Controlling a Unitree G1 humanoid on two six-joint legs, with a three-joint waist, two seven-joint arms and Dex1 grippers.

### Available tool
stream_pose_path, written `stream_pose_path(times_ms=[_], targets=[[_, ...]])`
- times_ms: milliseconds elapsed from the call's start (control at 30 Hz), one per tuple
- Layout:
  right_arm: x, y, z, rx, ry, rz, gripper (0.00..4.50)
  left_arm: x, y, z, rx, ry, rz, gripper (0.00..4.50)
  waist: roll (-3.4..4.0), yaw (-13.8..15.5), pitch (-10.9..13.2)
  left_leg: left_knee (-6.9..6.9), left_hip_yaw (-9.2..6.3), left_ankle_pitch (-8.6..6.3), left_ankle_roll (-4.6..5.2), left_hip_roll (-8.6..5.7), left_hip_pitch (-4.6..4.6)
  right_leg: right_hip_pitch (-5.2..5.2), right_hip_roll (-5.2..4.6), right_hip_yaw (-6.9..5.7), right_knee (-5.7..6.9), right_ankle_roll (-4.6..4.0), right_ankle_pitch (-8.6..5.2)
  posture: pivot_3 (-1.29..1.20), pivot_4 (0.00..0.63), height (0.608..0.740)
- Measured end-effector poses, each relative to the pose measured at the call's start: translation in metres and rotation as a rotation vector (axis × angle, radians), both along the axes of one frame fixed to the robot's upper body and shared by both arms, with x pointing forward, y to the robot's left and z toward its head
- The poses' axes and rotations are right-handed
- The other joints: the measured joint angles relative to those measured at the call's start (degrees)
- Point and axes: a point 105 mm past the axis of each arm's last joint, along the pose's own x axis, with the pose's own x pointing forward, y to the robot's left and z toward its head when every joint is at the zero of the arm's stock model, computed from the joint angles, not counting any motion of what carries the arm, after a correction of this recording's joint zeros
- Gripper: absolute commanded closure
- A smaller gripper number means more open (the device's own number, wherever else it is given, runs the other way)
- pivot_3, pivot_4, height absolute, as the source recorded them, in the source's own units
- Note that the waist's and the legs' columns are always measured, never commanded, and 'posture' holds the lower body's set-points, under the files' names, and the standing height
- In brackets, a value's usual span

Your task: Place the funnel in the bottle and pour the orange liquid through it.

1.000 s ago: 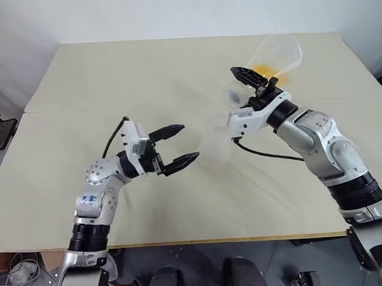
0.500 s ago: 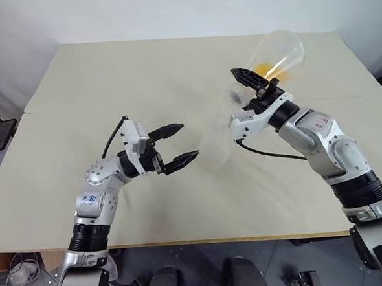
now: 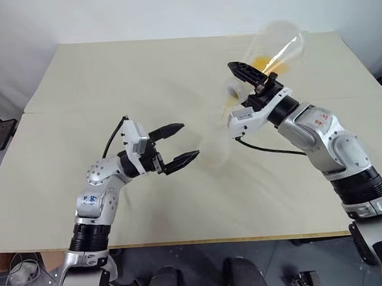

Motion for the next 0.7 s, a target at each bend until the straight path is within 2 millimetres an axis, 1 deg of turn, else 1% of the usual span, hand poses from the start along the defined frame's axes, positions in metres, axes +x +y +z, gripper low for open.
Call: stream_pose_path(times_ms=[700], targets=[[-0.0012, 0.0014, -0.0004, -0.004, -0.011, 0.016, 2.02, 0.0004, 0.0004, 0.0012, -0.004, -0.010, 0.008, 0.00, 0.00, 0.0, 0.0, 0.00, 0.00, 0.00, 0.00, 0.00, 0.00, 0.00, 0.00, 0.00, 0.00, 0.00, 0.00, 0.00, 0.150, 0.740]])
